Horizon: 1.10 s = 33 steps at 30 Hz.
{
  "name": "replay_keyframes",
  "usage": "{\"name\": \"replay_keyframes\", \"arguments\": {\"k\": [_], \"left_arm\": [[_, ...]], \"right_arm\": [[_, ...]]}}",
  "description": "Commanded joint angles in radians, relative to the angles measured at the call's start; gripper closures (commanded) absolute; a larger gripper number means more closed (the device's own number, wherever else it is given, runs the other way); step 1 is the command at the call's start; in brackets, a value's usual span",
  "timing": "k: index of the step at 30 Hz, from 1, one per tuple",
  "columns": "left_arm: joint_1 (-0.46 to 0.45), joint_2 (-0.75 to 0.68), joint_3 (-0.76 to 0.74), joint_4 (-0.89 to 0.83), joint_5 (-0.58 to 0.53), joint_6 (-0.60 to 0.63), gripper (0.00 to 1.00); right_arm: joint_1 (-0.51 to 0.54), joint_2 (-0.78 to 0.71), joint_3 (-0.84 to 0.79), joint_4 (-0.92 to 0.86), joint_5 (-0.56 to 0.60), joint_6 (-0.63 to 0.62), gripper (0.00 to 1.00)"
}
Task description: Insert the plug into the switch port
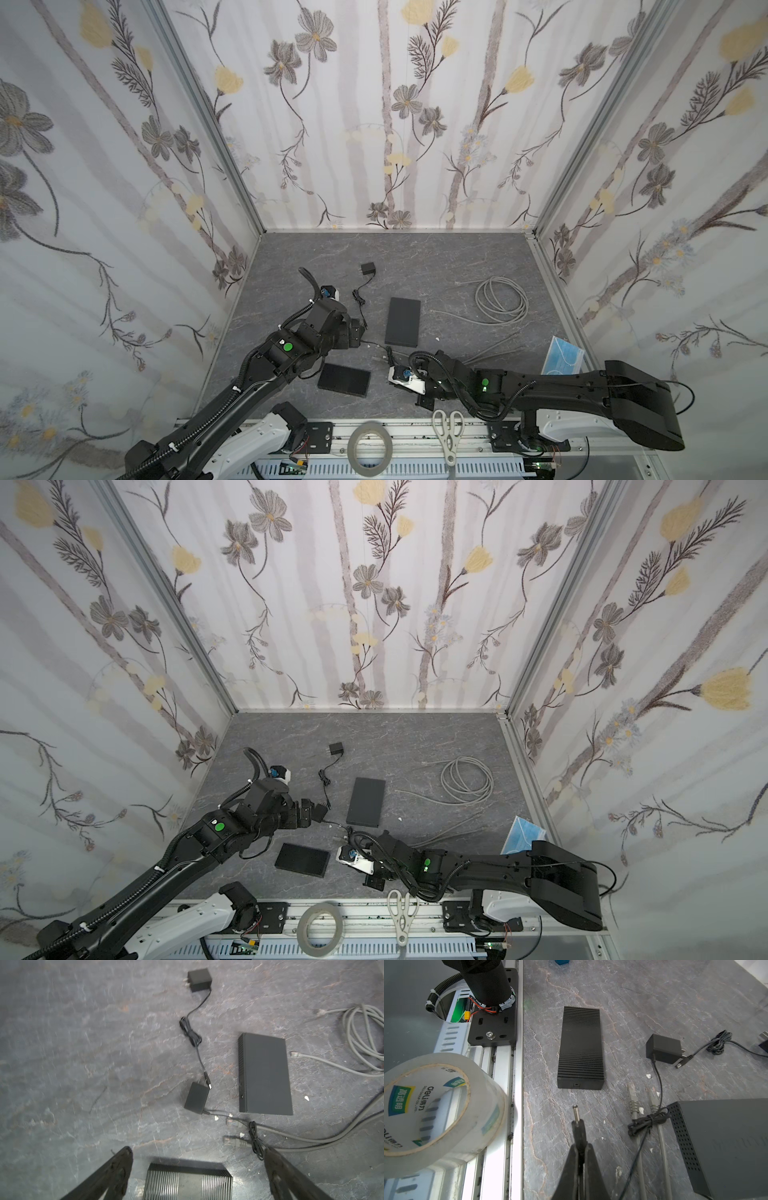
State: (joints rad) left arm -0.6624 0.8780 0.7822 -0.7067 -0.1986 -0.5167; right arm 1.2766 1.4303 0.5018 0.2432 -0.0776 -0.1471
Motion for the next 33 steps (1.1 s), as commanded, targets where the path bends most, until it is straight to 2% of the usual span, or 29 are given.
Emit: {"name": "replay_keyframes", "arguments": {"k": [1,7,11,16,21,29,33], "left_arm": [[0.010,-0.037,-0.072,0.027,-0.068,-0.218,0.00],[0.025,-0.049,-0.149,0.014,-0.054,-0.281,0.00],[0.026,-0.083,-0.212,0.053,-0.054,-0.297,0.00],[0.026,-0.148,-0.325,0.138,-0.068,-0.333,0.00],[0.025,-0.154,-0.363,0.149,-0.101,-0.339,0.00],[0.026,-0.165,-0.398,0.143,-0.127,-0.343,0.00],[0.026,-0.173,-0.433,0.173,-0.101,-0.338,0.07]], "right_arm": [[0.004,0.076,0.052,-0.030,-0.055,0.009,1.00],[0.005,0.272,0.172,-0.130,-0.108,0.019,1.00],[0.004,0.345,0.223,-0.157,-0.120,0.043,1.00],[0.004,0.381,0.239,-0.158,-0.121,0.052,1.00],[0.004,0.412,0.280,-0.174,-0.071,0.066,1.00],[0.006,0.442,0.280,-0.154,-0.061,0.083,1.00],[0.006,0.448,0.287,-0.159,-0.052,0.081,1.00]]}}
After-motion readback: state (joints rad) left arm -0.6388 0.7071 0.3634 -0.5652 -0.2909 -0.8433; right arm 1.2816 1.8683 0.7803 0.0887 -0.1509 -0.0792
